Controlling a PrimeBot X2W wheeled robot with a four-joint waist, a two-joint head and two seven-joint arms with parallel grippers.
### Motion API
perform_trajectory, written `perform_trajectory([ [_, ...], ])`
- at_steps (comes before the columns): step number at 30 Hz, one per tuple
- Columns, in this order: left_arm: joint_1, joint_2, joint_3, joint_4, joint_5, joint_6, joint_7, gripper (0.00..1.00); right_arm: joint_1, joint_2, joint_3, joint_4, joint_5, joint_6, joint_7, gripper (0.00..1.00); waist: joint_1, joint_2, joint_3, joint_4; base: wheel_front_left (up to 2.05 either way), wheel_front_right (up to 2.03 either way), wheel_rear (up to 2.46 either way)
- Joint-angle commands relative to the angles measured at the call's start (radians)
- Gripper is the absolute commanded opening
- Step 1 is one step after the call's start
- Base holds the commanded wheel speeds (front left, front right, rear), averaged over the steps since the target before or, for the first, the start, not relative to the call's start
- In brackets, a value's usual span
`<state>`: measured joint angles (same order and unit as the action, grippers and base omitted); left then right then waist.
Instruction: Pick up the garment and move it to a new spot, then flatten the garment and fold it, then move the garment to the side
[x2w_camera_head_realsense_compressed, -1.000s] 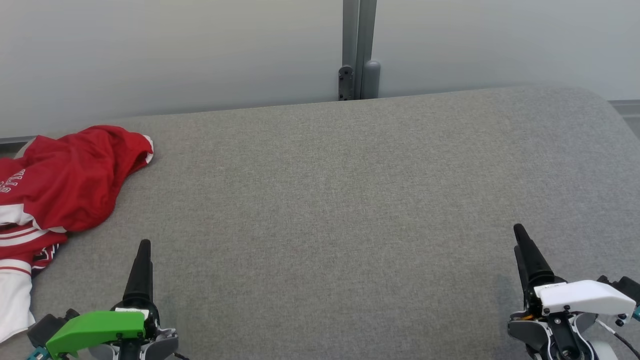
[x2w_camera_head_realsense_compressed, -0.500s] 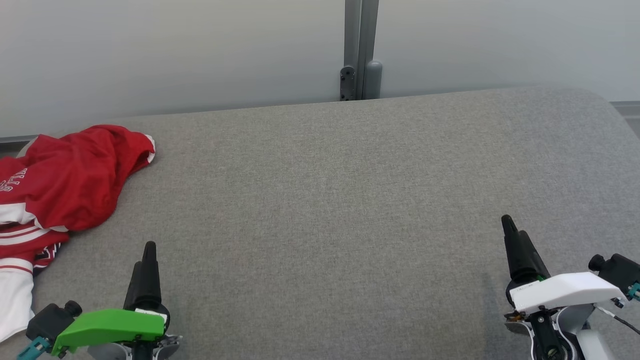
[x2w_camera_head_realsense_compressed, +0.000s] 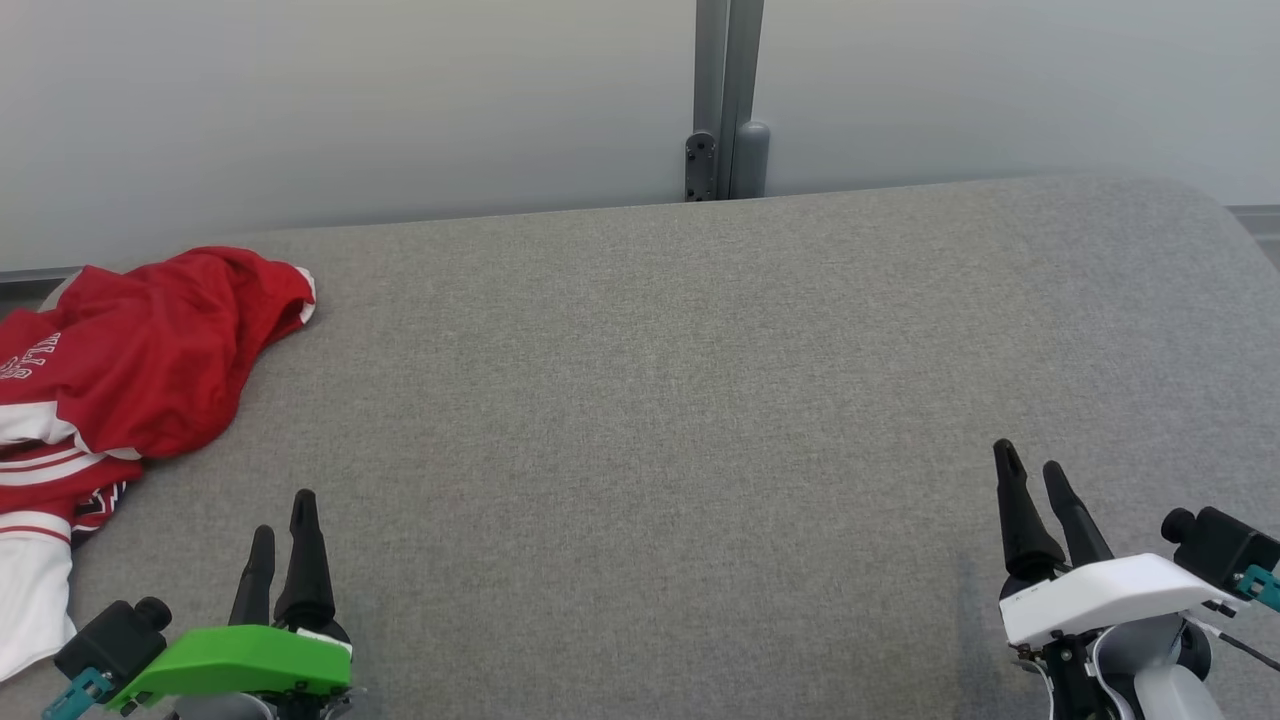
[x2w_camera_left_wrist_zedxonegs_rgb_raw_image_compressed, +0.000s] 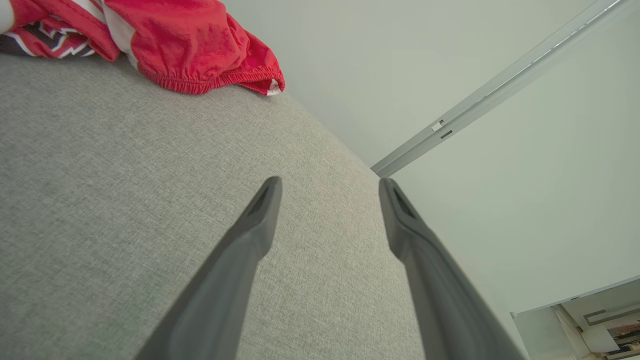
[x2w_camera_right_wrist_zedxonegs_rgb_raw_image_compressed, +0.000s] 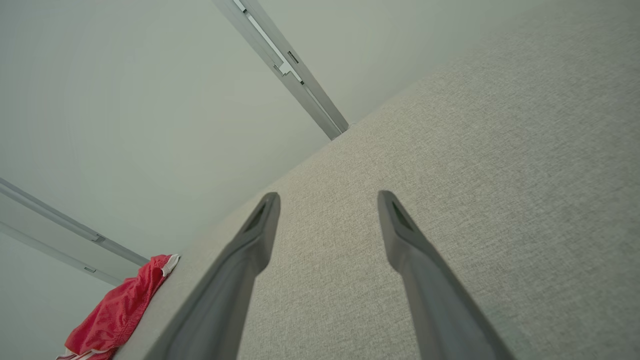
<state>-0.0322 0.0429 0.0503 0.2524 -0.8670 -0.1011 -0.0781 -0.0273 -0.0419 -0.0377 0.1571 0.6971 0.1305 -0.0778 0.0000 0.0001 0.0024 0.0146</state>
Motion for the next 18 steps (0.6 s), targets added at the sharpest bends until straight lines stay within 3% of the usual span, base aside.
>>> perform_trajectory([
  [1, -0.001, 0.006, 0.001, -0.014, 0.035, 0.0, -0.011, 1.0, -0.004, -0.007, 0.004, -0.016, -0.042, 0.0, -0.012, 1.0, 0.0, -0.0001, 0.0, 0.0, 0.0, 0.0, 0.0],
  [18, 0.013, 0.007, -0.011, -0.004, 0.254, -0.014, -0.061, 1.0, -0.009, -0.008, -0.016, -0.012, -0.256, 0.0, -0.061, 1.0, 0.0, -0.0001, 0.002, 0.004, 0.0, 0.0, 0.0],
])
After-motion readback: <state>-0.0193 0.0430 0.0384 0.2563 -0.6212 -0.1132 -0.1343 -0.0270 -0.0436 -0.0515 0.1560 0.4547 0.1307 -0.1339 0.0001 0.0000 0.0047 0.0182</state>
